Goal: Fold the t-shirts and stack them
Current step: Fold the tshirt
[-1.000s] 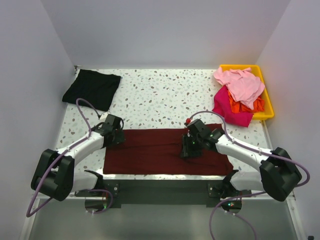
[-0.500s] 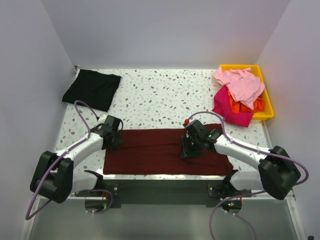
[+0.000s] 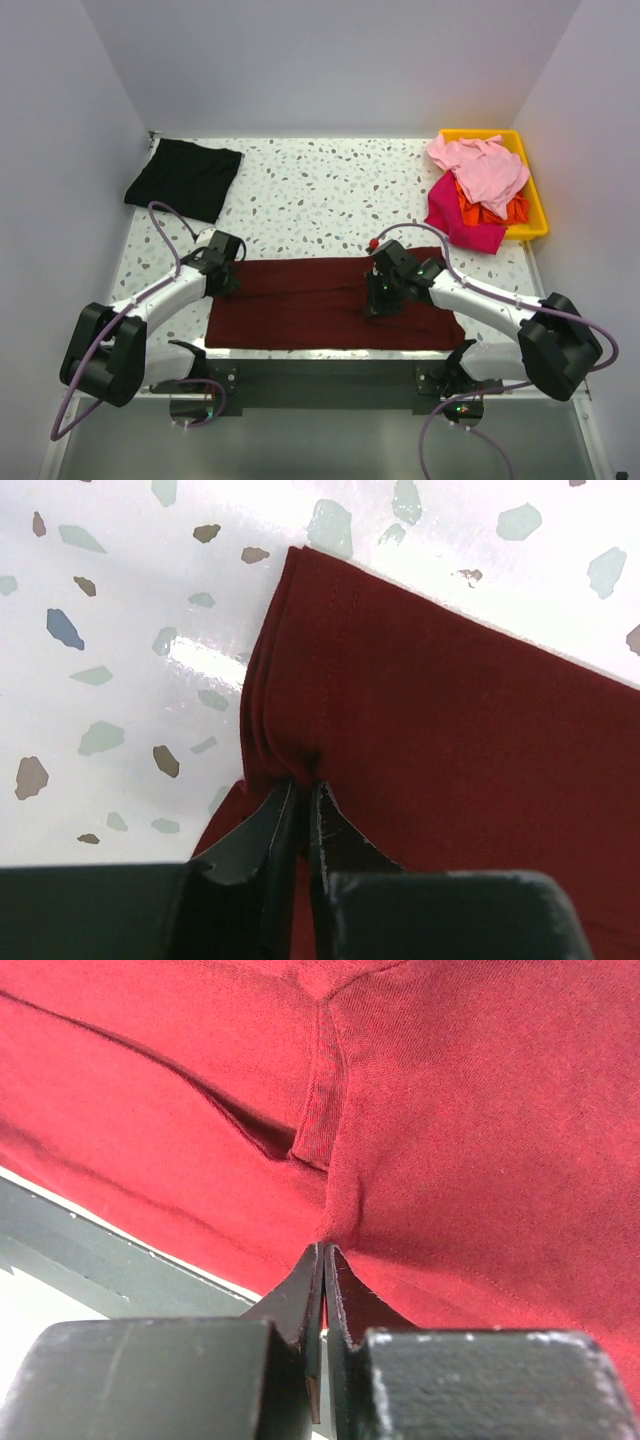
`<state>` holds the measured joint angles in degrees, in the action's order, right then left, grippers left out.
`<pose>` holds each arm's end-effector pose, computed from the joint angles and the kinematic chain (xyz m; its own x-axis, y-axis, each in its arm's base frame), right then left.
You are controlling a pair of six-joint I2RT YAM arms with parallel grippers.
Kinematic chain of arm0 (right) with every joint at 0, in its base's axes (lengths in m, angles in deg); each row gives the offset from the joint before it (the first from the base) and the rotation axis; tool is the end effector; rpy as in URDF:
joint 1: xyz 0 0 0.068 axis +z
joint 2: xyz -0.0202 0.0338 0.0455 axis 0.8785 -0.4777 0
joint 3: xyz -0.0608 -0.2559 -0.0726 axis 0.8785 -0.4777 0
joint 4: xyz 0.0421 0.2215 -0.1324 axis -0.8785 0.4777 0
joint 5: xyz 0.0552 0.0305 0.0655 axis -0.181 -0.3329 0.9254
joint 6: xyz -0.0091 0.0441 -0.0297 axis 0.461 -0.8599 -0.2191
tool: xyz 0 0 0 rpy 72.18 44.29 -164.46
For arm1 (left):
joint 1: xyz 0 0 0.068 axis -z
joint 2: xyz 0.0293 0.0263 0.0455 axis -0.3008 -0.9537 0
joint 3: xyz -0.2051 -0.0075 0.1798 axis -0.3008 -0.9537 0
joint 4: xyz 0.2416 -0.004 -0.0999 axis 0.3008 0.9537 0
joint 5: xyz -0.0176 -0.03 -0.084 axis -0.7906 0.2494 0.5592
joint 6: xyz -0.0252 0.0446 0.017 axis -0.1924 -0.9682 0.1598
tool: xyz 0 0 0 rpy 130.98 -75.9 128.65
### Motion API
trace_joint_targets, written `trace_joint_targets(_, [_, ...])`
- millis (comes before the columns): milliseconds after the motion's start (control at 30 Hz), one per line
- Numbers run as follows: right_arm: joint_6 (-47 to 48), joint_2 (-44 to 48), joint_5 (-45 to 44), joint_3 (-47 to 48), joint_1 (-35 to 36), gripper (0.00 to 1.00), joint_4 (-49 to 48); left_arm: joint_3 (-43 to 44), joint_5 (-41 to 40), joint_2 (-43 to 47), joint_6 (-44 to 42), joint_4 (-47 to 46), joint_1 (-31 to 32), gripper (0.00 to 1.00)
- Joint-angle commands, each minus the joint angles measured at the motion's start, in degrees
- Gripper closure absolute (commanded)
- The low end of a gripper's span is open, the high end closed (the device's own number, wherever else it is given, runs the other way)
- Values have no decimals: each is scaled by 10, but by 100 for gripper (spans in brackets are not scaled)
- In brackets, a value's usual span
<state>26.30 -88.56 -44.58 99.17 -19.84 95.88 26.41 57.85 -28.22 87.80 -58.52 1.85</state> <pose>0.1648 0.1547 0.1776 -0.9597 -0.0699 -0.2723 -0.1777 0.9012 0.3952 0.1971 -0.0557 0.1573 -0.7580 -0.4089 -0.5081 -0.4635 0.8858 -0.0215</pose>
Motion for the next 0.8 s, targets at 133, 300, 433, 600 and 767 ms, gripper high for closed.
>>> trace_joint_targets(133, [-4,44,-6,9,5,100,24,1,-7,-7,9,14,-5,91])
trace_joint_targets(300, [-2,50,-7,14,7,96,39,4,-5,-8,6,15,-5,75])
trace_joint_targets(433, [-4,45,-13,14,10,75,36,6,-10,-8,9,23,-5,71])
trace_joint_targets(600, [-3,30,-24,21,18,60,35,17,-23,-9,14,32,-5,66])
trace_joint_targets(767, [-2,19,-28,32,27,56,35,16,-30,-15,28,43,-5,66])
